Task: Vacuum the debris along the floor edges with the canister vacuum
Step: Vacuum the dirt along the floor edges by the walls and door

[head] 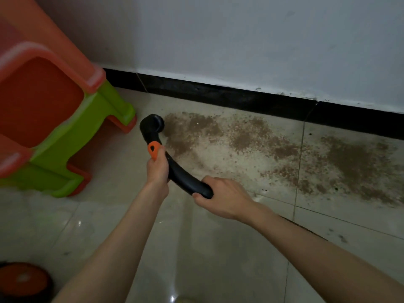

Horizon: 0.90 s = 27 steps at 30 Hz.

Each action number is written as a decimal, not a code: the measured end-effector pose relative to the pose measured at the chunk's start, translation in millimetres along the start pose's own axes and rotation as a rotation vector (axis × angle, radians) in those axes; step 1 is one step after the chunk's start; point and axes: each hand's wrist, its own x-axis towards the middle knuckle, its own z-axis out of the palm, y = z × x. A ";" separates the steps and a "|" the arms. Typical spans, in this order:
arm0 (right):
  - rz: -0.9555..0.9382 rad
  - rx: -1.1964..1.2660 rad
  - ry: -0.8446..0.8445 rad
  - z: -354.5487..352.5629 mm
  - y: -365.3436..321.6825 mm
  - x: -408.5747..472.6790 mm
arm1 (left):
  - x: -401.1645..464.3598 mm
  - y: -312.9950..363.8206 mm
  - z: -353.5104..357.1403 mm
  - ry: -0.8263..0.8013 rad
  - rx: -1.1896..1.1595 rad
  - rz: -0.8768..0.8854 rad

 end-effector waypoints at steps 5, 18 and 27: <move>-0.023 -0.064 -0.045 20.6 -15.0 21.5 | 22.3 -11.5 -30.7 0.032 -0.045 -0.089; 0.108 -0.025 0.071 4.6 -28.2 71.2 | 89.8 28.2 4.1 -0.050 0.008 -0.010; 0.160 0.025 0.134 -5.9 -14.9 99.8 | 106.6 51.4 31.7 -0.117 0.077 0.020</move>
